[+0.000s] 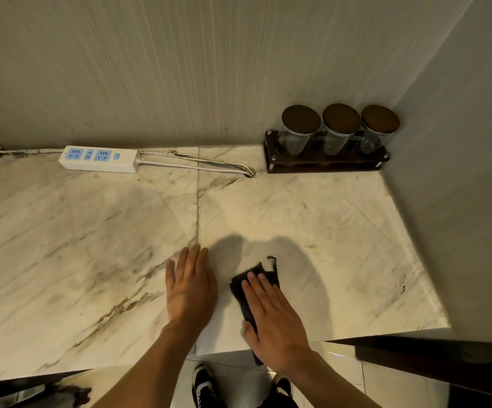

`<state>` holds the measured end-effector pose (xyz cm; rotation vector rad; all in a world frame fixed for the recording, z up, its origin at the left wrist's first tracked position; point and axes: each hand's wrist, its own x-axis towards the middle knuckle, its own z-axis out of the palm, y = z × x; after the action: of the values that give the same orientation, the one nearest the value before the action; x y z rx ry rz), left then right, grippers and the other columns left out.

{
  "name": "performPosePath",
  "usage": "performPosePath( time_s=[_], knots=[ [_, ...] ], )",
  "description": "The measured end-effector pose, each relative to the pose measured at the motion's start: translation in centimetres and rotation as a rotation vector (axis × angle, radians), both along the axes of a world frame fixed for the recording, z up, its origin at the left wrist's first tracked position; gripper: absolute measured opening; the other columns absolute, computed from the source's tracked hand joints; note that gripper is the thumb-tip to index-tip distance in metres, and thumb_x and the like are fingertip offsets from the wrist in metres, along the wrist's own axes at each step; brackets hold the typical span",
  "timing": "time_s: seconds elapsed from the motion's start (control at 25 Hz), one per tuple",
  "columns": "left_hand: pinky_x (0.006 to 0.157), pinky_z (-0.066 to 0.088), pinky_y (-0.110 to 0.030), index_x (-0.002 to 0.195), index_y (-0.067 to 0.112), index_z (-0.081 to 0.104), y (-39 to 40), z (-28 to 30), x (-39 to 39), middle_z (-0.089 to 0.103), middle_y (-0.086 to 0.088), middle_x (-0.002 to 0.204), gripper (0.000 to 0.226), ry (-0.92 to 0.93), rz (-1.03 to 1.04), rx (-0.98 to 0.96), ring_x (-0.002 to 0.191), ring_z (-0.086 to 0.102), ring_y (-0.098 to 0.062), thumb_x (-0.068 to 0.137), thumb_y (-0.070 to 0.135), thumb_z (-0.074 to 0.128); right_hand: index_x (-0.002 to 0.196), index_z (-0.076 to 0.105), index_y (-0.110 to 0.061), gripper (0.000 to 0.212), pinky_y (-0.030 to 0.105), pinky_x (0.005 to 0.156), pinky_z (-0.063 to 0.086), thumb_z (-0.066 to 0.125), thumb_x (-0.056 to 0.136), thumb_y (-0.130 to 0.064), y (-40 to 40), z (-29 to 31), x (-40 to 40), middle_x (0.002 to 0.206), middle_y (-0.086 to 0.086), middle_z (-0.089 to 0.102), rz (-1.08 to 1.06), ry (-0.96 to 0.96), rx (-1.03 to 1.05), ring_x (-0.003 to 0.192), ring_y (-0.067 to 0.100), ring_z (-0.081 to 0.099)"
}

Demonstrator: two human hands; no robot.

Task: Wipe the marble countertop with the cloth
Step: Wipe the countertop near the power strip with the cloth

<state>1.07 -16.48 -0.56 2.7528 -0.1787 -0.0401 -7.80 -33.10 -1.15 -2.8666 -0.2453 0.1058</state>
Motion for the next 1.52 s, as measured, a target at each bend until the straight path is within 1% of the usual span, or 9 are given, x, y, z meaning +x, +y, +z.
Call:
performPosePath(
  time_s=[0.08, 0.2, 0.4, 0.68, 0.96, 1.12, 1.24, 1.36, 1.52],
  knots=[
    [0.117, 0.001, -0.046, 0.143, 0.013, 0.035, -1.3, -0.1, -0.3, 0.032, -0.007, 0.153, 0.057, 0.036, 0.019, 0.001, 0.144, 0.015, -0.023, 0.093, 0.035, 0.019, 0.147, 0.031, -0.014, 0.071, 0.036, 0.110, 0.020, 0.048, 0.084, -0.041, -1.7, 0.2, 0.3, 0.156, 0.003, 0.022, 0.115, 0.013, -0.021, 0.144, 0.017, 0.018],
    [0.116, -0.002, -0.047, 0.145, 0.014, 0.031, -2.1, -0.7, -0.7, 0.027, -0.005, 0.155, 0.062, 0.027, 0.031, 0.030, 0.144, 0.008, -0.021, 0.092, 0.039, 0.013, 0.150, 0.021, -0.018, 0.071, 0.034, 0.112, 0.013, 0.044, 0.088, -0.042, -3.8, 0.4, 1.1, 0.158, 0.000, 0.016, 0.257, 0.067, -0.060, 0.146, 0.015, 0.008],
    [0.117, -0.004, -0.045, 0.148, 0.019, 0.023, -2.1, -1.4, -0.8, 0.019, 0.000, 0.157, 0.057, 0.036, 0.059, 0.054, 0.144, -0.001, -0.015, 0.095, 0.038, 0.016, 0.150, 0.018, -0.018, 0.071, 0.035, 0.114, 0.008, 0.043, 0.088, -0.040, -5.6, 0.7, 2.8, 0.159, 0.000, 0.012, 0.428, 0.100, -0.092, 0.146, 0.014, 0.004],
    [0.115, 0.006, -0.048, 0.145, 0.015, 0.032, -2.2, -1.6, -0.5, 0.031, -0.003, 0.153, 0.053, 0.021, 0.065, 0.095, 0.143, 0.015, -0.020, 0.096, 0.035, 0.026, 0.150, 0.020, -0.017, 0.071, 0.035, 0.115, 0.008, 0.043, 0.087, -0.040, -7.6, 0.8, 6.7, 0.158, 0.001, 0.015, 0.592, 0.089, -0.117, 0.145, 0.016, 0.008],
    [0.115, 0.004, -0.046, 0.145, 0.018, 0.029, -2.4, -1.8, -0.4, 0.028, 0.000, 0.153, 0.052, 0.038, 0.079, 0.134, 0.143, 0.013, -0.019, 0.097, 0.038, 0.025, 0.150, 0.017, -0.016, 0.071, 0.036, 0.116, 0.009, 0.043, 0.088, -0.038, -8.4, 0.8, 10.9, 0.158, 0.001, 0.012, 0.596, 0.090, -0.093, 0.146, 0.016, 0.006],
    [0.113, 0.008, -0.048, 0.141, 0.016, 0.039, -2.4, -1.5, -0.2, 0.039, -0.005, 0.148, 0.052, 0.022, 0.068, 0.144, 0.140, 0.022, -0.022, 0.094, 0.035, 0.030, 0.151, 0.017, -0.017, 0.071, 0.035, 0.117, 0.010, 0.045, 0.089, -0.037, -8.5, 0.8, 13.3, 0.158, 0.000, 0.012, 0.569, 0.078, -0.088, 0.146, 0.014, 0.004],
    [0.114, 0.010, -0.049, 0.142, 0.016, 0.040, -2.3, -1.4, -0.3, 0.039, -0.005, 0.149, 0.051, 0.014, 0.062, 0.129, 0.141, 0.022, -0.023, 0.094, 0.034, 0.034, 0.151, 0.018, -0.018, 0.070, 0.034, 0.118, 0.008, 0.044, 0.089, -0.038, -8.4, 0.7, 15.3, 0.159, -0.001, 0.011, 0.548, 0.067, -0.106, 0.146, 0.013, 0.001],
    [0.115, 0.009, -0.050, 0.142, 0.016, 0.040, -2.2, -1.4, -0.4, 0.038, -0.005, 0.149, 0.051, 0.002, 0.061, 0.100, 0.142, 0.019, -0.023, 0.094, 0.032, 0.035, 0.151, 0.017, -0.020, 0.069, 0.034, 0.118, 0.007, 0.041, 0.090, -0.041, -8.4, 0.7, 17.1, 0.159, -0.002, 0.008, 0.500, 0.059, -0.130, 0.146, 0.012, -0.001],
    [0.114, 0.012, -0.052, 0.142, 0.015, 0.040, -2.2, -1.4, -0.4, 0.035, -0.005, 0.151, 0.051, 0.003, 0.047, 0.083, 0.143, 0.017, -0.024, 0.094, 0.032, 0.034, 0.151, 0.016, -0.019, 0.069, 0.035, 0.118, 0.010, 0.040, 0.091, -0.041, -8.3, 0.7, 18.9, 0.159, 0.000, 0.010, 0.398, 0.041, -0.126, 0.146, 0.014, 0.003]
  ],
)
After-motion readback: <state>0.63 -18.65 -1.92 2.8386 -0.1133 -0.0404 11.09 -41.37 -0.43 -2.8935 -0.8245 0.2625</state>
